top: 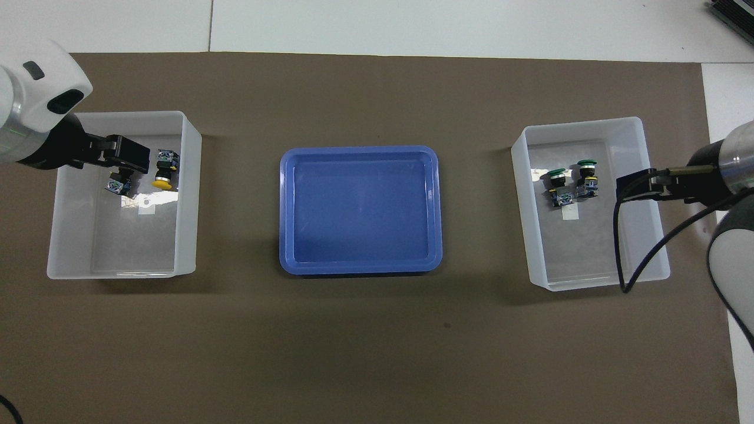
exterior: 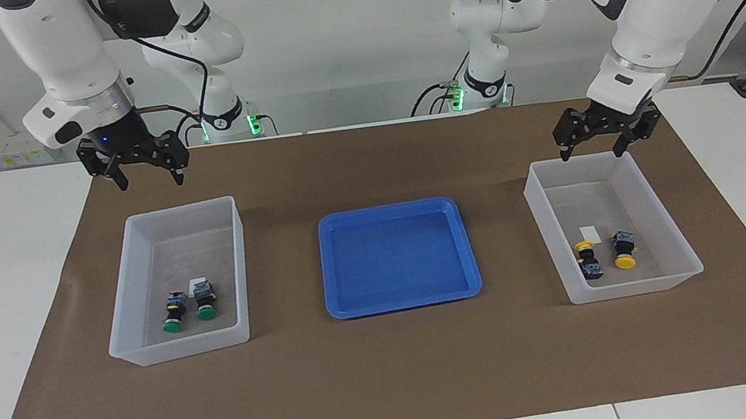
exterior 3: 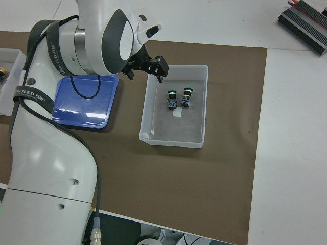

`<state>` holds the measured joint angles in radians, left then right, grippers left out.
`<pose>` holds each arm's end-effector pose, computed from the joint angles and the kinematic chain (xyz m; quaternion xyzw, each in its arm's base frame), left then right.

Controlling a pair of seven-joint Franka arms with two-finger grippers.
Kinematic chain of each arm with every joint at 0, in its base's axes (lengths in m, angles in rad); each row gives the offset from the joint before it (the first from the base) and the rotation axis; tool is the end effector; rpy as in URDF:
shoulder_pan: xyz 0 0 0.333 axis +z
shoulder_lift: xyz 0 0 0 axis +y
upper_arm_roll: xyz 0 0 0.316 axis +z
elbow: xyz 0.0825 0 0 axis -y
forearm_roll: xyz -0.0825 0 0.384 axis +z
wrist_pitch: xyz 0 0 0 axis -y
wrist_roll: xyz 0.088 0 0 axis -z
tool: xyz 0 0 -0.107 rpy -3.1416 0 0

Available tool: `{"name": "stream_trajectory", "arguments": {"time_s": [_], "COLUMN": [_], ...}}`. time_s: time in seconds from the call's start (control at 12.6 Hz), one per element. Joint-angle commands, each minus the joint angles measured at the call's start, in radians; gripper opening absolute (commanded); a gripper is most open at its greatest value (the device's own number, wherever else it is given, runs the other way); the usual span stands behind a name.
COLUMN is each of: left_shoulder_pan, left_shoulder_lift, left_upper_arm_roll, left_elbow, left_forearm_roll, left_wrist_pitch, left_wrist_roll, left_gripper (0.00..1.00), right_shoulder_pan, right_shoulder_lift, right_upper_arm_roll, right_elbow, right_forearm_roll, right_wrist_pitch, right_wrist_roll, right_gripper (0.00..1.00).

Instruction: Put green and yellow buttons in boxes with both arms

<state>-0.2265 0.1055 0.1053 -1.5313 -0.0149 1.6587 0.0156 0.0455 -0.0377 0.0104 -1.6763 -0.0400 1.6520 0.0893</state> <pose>0.5892 -0.0765 0.5908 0.9976 -0.0681 0.0111 0.0025 0.5480 0.0268 0.6024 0.9997 -0.0152 0.0081 0.0196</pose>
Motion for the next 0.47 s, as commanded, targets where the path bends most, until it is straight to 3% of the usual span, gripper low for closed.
{"name": "stream_trajectory", "arguments": {"time_s": [0.0, 0.4], "left_shoulder_pan": [0.003, 0.003], "left_shoulder_lift": [-0.033, -0.032], "left_upper_arm_roll": [-0.001, -0.001], "left_elbow": [-0.043, -0.041], "left_forearm_roll": [0.013, 0.016], "left_wrist_pitch": [0.027, 0.033], "left_wrist_roll": [-0.006, -0.008], "left_gripper": [1.0, 1.0], "right_shoulder_pan": [-0.019, -0.019], "right_shoulder_lift": [0.005, 0.005], "right_upper_arm_roll": [0.01, 0.011], "right_elbow": [0.009, 0.01], "right_forearm_roll": [0.031, 0.031], "right_wrist_pitch": [-0.015, -0.015], "right_wrist_roll": [-0.025, -0.025], "right_gripper": [1.0, 1.0]}}
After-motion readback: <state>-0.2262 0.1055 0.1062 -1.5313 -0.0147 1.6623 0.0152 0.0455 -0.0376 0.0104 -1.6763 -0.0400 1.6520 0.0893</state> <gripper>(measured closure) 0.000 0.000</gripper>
